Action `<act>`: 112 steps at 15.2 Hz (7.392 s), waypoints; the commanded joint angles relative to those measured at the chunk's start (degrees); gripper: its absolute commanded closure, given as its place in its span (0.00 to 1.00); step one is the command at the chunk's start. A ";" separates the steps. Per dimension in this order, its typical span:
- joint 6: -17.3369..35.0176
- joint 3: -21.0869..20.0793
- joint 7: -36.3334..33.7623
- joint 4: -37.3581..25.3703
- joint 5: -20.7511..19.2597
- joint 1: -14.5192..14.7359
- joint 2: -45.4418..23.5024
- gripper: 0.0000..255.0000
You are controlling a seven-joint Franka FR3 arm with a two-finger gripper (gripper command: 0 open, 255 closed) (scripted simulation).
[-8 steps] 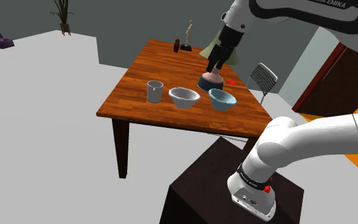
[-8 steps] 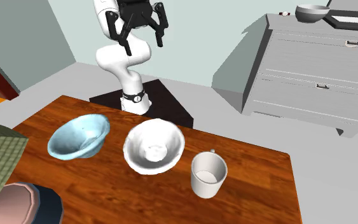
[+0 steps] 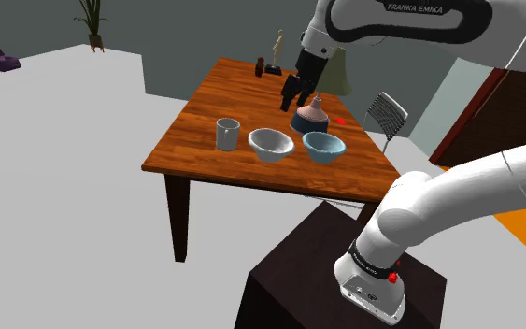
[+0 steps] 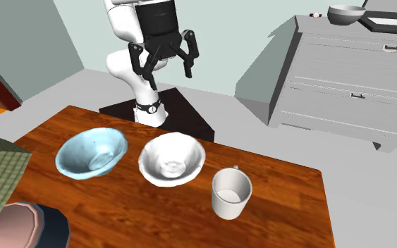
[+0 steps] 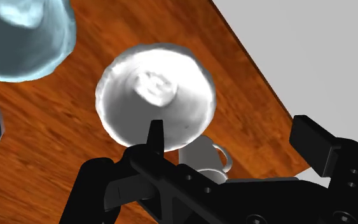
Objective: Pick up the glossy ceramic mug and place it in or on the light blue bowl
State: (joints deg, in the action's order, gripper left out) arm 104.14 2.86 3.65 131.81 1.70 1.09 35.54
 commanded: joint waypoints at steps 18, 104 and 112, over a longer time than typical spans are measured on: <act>15.04 0.79 -1.34 -24.18 2.59 -0.09 -42.24 0.00; -6.16 16.13 22.91 -13.35 -4.37 -12.91 -11.16 1.00; -4.90 20.17 28.28 -9.29 -6.79 -15.39 -8.19 1.00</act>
State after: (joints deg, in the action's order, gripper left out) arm 98.45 22.91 31.82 121.67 -5.02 -14.24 27.27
